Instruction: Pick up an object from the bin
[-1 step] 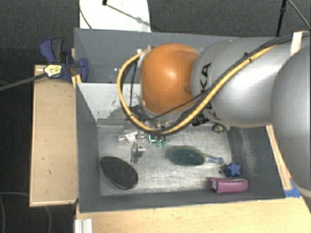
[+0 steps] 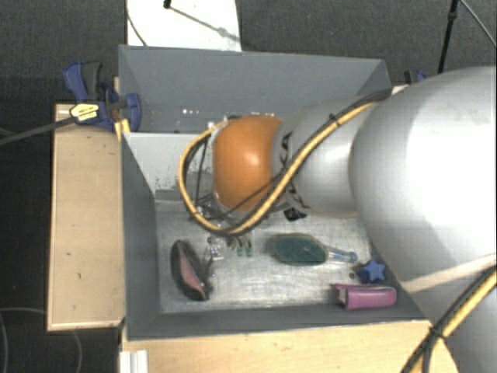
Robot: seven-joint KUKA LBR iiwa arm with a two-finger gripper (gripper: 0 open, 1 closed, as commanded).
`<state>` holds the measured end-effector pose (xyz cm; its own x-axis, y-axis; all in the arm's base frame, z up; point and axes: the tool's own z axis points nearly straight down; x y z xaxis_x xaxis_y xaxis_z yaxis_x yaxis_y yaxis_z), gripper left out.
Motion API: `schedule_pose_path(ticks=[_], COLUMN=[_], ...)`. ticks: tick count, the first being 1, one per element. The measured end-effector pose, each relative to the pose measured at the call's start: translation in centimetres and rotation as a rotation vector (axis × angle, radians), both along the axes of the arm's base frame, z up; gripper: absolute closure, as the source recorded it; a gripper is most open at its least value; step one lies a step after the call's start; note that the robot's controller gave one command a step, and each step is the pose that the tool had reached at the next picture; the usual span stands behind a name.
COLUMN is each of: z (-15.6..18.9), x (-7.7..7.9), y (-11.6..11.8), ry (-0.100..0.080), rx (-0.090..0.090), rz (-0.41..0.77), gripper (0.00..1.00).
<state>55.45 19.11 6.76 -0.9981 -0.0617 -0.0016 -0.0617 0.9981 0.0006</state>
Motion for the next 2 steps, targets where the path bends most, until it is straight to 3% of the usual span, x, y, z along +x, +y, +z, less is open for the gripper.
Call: schedule_pose_path(ticks=[1, 2], z=[0.25, 0.48], x=[-5.46, -5.04], y=[5.04, 4.65], ry=[0.005, 0.0], rx=[-0.002, -0.003], rz=[0.098, 0.086], gripper=[0.0, 1.0])
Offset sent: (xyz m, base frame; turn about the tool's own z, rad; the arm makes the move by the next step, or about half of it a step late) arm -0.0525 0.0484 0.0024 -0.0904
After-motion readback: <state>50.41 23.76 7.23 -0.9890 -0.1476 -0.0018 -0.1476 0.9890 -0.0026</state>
